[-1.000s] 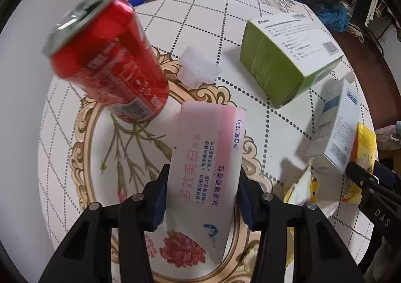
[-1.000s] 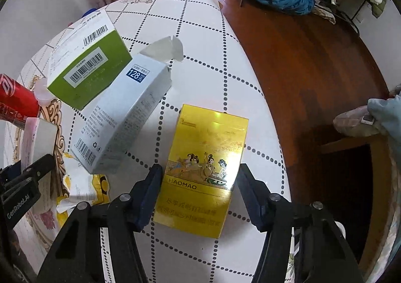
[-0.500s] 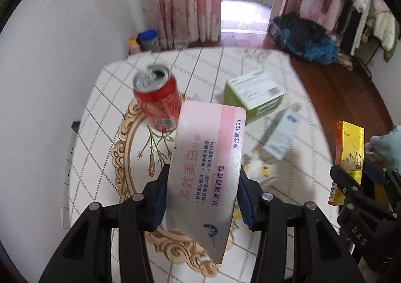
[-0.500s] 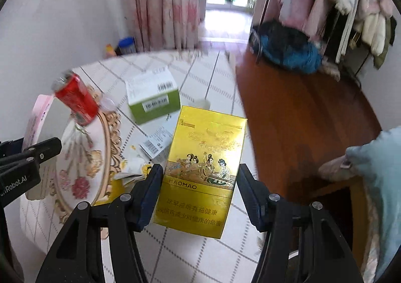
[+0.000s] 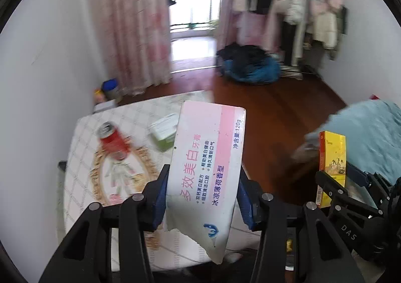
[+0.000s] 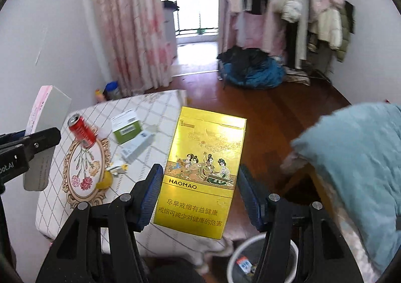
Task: Collect trash
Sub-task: 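Carry both boxes over the white bin and open both tools to drop them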
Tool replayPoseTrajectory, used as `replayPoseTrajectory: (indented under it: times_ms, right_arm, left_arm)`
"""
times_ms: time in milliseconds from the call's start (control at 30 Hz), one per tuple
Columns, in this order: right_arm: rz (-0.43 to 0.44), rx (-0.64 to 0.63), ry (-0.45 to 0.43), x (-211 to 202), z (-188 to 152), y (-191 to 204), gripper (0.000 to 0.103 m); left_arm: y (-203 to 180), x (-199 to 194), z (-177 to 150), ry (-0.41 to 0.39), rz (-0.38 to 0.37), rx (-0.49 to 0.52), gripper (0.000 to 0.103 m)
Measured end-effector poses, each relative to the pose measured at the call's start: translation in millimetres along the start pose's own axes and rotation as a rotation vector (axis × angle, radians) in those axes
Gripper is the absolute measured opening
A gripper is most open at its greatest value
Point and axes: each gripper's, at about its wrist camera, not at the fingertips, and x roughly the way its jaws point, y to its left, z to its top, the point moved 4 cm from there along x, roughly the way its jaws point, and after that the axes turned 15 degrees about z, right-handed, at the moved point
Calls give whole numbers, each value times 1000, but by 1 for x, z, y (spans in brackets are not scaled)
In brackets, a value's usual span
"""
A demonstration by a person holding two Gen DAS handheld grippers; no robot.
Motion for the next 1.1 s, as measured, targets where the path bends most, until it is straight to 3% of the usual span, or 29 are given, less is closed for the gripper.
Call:
replayPoseTrajectory:
  times_ms: [200, 333, 467, 600, 733, 900, 1100]
  right_arm:
    - [-88, 72, -26, -75, -28, -64, 62]
    - [-165, 154, -6, -110, -67, -116, 62]
    - [-216, 255, 46, -119, -111, -166, 62]
    - [-243, 353, 111, -108, -160, -208, 62]
    - [-230, 459, 190, -82, -213, -242, 62]
    - [-204, 556, 254, -50, -258, -268, 62]
    - [-180, 621, 287, -19, -290, -293, 62]
  left_arm:
    - [-78, -29, -7, -34, -128, 106, 45]
    - [-143, -32, -26, -4, -221, 202, 45]
    - [-205, -24, -53, 60, -301, 302, 45]
    - [-258, -16, -89, 134, -348, 388, 45]
    - [-298, 10, -124, 278, -404, 444, 45]
    - [-327, 43, -155, 462, -455, 469, 45]
    - [-341, 65, -173, 557, -472, 459, 48]
